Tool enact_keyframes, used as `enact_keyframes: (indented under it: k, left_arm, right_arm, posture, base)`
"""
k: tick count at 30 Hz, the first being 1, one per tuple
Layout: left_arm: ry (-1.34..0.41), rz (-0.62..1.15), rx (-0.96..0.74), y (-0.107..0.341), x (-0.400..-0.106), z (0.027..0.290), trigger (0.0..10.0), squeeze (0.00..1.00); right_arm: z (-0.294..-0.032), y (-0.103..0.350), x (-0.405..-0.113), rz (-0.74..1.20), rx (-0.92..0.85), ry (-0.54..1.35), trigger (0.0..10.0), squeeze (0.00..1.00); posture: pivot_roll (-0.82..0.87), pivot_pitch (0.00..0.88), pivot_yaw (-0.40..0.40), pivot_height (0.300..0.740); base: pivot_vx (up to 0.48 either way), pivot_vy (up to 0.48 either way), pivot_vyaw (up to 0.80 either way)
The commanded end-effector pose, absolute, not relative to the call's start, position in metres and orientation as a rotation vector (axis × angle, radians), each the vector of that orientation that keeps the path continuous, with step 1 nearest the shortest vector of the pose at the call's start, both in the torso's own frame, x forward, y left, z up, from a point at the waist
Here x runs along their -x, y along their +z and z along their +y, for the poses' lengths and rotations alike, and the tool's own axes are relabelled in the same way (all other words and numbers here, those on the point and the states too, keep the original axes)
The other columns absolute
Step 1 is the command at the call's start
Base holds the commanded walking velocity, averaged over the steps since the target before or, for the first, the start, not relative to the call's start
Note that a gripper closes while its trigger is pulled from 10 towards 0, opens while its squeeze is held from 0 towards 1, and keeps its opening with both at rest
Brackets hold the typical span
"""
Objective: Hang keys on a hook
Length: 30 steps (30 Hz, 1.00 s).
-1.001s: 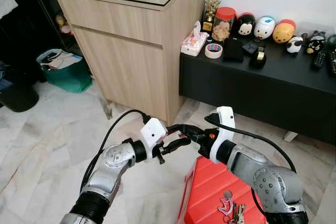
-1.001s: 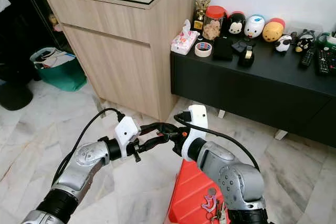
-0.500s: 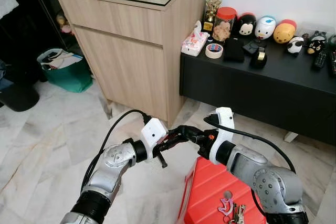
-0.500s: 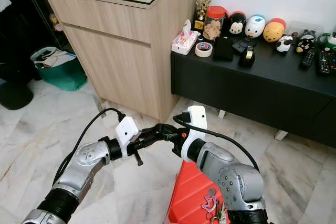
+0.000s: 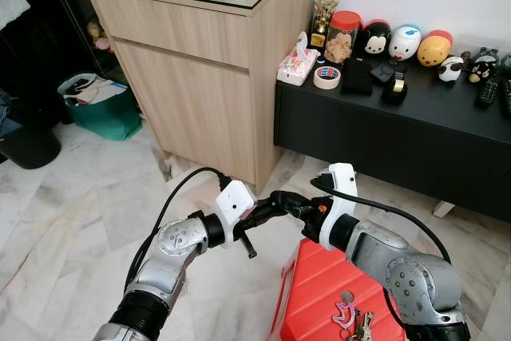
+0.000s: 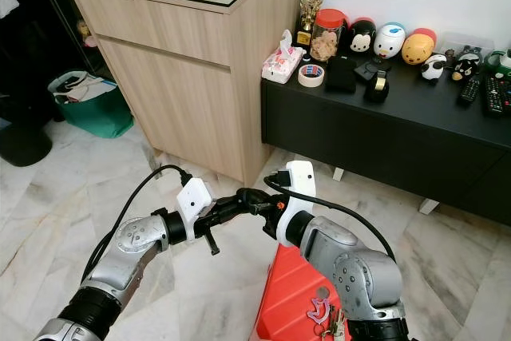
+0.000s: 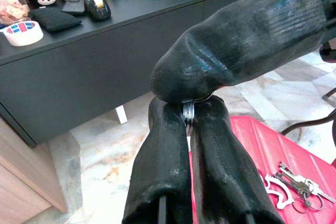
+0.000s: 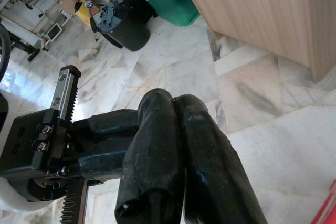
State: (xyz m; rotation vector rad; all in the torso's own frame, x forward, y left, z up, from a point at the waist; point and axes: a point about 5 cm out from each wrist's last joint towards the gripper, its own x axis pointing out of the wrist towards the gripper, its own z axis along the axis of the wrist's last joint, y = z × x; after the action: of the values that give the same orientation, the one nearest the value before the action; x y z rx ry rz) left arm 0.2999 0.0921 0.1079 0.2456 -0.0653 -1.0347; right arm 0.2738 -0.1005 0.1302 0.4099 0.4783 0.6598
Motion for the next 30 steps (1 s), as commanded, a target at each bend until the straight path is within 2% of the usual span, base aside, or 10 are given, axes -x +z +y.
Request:
enact_keyframes:
  k: [1, 16, 17, 18, 19, 24, 25, 30]
  left_arm:
    - [-1.037, -0.073, -0.251, 0.109, -0.301, 0.093, 0.0, 0.00]
    - [-1.050, -0.066, -0.247, 0.109, -0.301, 0.093, 0.0, 0.00]
    - [-1.051, -0.066, -0.247, 0.109, -0.301, 0.093, 0.0, 0.00]
    - [-1.051, -0.065, -0.247, 0.109, -0.301, 0.093, 0.0, 0.00]
    - [-1.050, -0.064, -0.246, 0.108, -0.301, 0.093, 0.0, 0.00]
    - [-1.051, -0.060, -0.243, 0.109, -0.301, 0.093, 0.0, 0.00]
    - [-1.052, -0.059, -0.243, 0.108, -0.301, 0.093, 0.0, 0.00]
    - [-1.057, -0.056, -0.245, 0.108, -0.301, 0.093, 0.0, 0.00]
  right_arm:
    - [-0.102, 0.129, -0.273, 0.477, -0.399, 0.651, 10.0, 0.00]
    - [-0.104, 0.129, -0.278, 0.442, -0.338, 0.627, 10.0, 0.00]
    - [-0.104, 0.129, -0.278, 0.436, -0.340, 0.630, 10.0, 0.05]
    - [-0.104, 0.130, -0.278, 0.429, -0.341, 0.631, 10.0, 0.94]
    - [-0.104, 0.131, -0.279, 0.422, -0.337, 0.628, 10.0, 1.00]
    - [-0.108, 0.135, -0.286, 0.357, -0.360, 0.564, 10.0, 1.00]
    - [-0.109, 0.137, -0.288, 0.337, -0.365, 0.551, 10.0, 0.00]
    - [-0.118, 0.144, -0.296, 0.268, -0.422, 0.473, 10.0, 0.00]
  posture:
    - [0.01, 0.098, 0.021, 0.740]
    - [0.01, 0.098, 0.021, 0.740]
    - [0.01, 0.098, 0.021, 0.740]
    - [0.01, 0.098, 0.021, 0.740]
    - [0.01, 0.098, 0.021, 0.740]
    - [0.01, 0.103, 0.021, 0.740]
    - [0.01, 0.103, 0.021, 0.740]
    - [0.01, 0.103, 0.021, 0.740]
  base:
    - [0.000, 0.000, 0.00]
    - [0.000, 0.000, 0.00]
    - [0.000, 0.000, 0.00]
    - [0.000, 0.000, 0.00]
    - [0.000, 0.000, 0.00]
    - [0.000, 0.000, 0.00]
    - [0.000, 0.000, 0.00]
    - [0.000, 0.000, 0.00]
